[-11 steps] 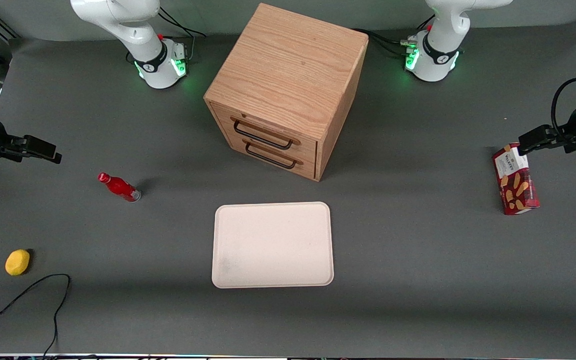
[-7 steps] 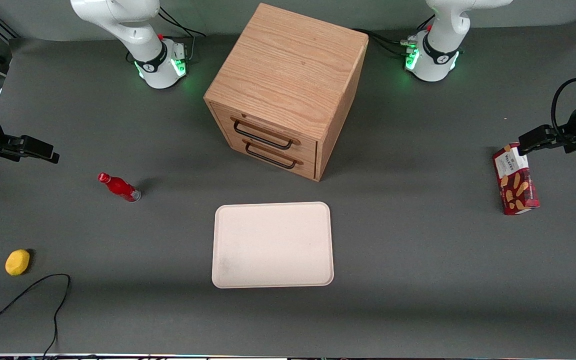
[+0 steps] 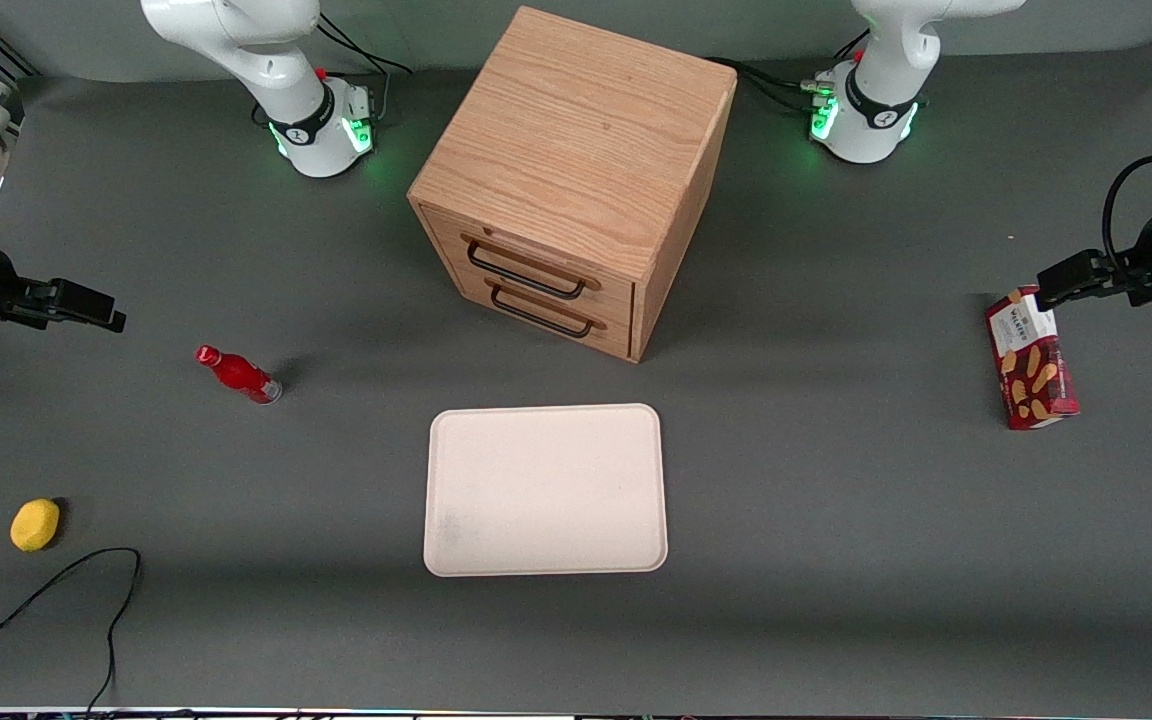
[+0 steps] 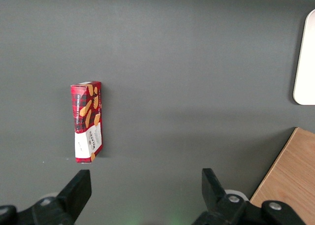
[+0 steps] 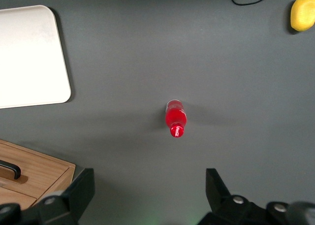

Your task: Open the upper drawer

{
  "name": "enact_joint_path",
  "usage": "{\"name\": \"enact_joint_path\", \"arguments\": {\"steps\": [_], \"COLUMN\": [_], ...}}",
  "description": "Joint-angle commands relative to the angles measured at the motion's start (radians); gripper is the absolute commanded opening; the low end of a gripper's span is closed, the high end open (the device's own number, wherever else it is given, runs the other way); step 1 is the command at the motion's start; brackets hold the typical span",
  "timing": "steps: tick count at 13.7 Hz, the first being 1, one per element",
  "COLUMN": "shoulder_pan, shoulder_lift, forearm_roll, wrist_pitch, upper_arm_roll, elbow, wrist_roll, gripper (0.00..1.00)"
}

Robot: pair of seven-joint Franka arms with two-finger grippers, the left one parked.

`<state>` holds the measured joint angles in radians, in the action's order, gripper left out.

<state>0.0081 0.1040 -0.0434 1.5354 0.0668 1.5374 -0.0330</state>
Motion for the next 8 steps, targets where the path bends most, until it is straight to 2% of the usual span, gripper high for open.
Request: {"name": "enact_joint_path", "arguments": {"steps": [1,8], "shoulder_pan": [0.003,0.047], "shoulder_lift": [0.022,0.02], "forearm_roll": [-0.042,-0.053], "wrist_pitch": [-0.021,-0.037], "upper_arm_roll": [-0.002,-0.036], "elbow": [-0.049,-0.056], "wrist_roll": [0.016,0.018], "gripper": [1.0,1.0]}}
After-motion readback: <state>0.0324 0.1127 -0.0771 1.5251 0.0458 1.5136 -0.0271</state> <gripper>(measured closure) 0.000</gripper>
